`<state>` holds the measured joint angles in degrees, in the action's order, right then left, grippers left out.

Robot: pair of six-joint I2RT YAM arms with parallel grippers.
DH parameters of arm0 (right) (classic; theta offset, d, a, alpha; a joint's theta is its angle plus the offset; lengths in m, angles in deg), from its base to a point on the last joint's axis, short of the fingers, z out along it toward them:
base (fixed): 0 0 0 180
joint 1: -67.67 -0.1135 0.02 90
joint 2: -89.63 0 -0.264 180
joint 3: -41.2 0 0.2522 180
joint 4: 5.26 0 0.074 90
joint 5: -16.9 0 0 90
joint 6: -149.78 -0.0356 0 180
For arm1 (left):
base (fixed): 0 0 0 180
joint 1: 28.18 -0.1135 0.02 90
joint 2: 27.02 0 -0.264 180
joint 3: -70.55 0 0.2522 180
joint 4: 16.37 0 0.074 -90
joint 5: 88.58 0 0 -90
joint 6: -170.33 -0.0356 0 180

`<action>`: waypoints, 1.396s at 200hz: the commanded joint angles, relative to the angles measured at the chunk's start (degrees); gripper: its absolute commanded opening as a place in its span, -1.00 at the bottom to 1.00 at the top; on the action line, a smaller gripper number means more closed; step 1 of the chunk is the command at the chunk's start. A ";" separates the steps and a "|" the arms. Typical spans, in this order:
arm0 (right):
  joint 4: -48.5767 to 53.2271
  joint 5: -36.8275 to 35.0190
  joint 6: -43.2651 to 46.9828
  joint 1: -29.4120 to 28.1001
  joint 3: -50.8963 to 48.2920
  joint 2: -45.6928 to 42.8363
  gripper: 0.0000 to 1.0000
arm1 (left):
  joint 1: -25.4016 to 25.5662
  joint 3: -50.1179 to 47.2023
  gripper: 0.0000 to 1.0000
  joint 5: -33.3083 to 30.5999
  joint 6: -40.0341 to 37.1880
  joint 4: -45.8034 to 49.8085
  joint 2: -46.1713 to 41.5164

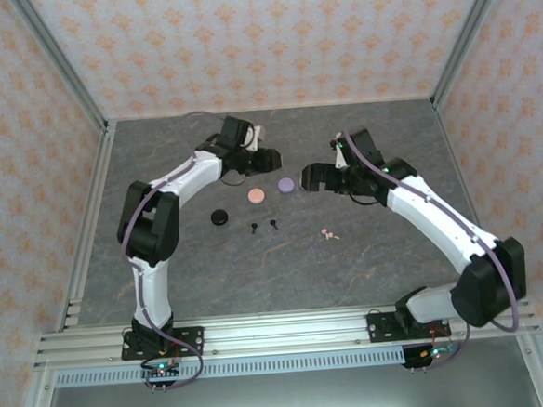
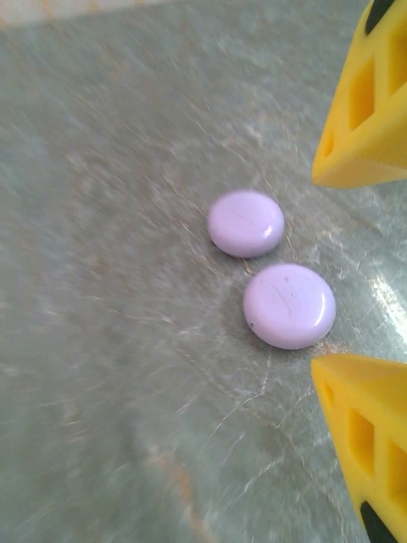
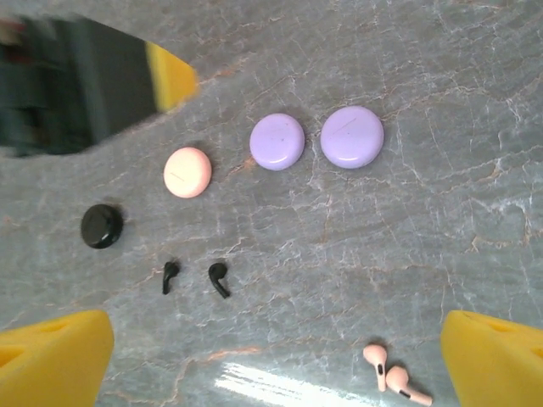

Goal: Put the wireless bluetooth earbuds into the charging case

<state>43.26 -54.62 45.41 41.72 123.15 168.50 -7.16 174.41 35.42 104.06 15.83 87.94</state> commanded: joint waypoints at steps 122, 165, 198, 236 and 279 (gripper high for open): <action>4.73 -3.37 7.73 -13.64 39.61 46.22 0.79 | -18.13 -30.67 0.25 -12.61 -1.67 7.90 -43.10; 7.21 -3.09 8.58 -14.87 53.73 58.58 0.78 | -20.00 -32.67 0.28 -15.75 -4.01 13.54 -48.83; 10.16 -2.03 8.28 -14.91 62.47 65.78 0.75 | -20.07 -32.80 0.31 -18.14 -5.90 16.90 -51.24; 10.42 -0.77 8.13 -15.40 60.41 65.55 0.63 | -20.05 -33.13 0.32 -19.36 -6.76 17.64 -52.05; 8.80 -0.66 8.13 -15.63 51.52 60.00 0.42 | -20.09 -33.31 0.33 -18.57 -6.06 16.53 -50.65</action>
<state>48.97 -56.41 53.78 26.83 180.30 232.78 -26.83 141.89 17.83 98.61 31.50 36.62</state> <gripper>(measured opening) 0.739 0.664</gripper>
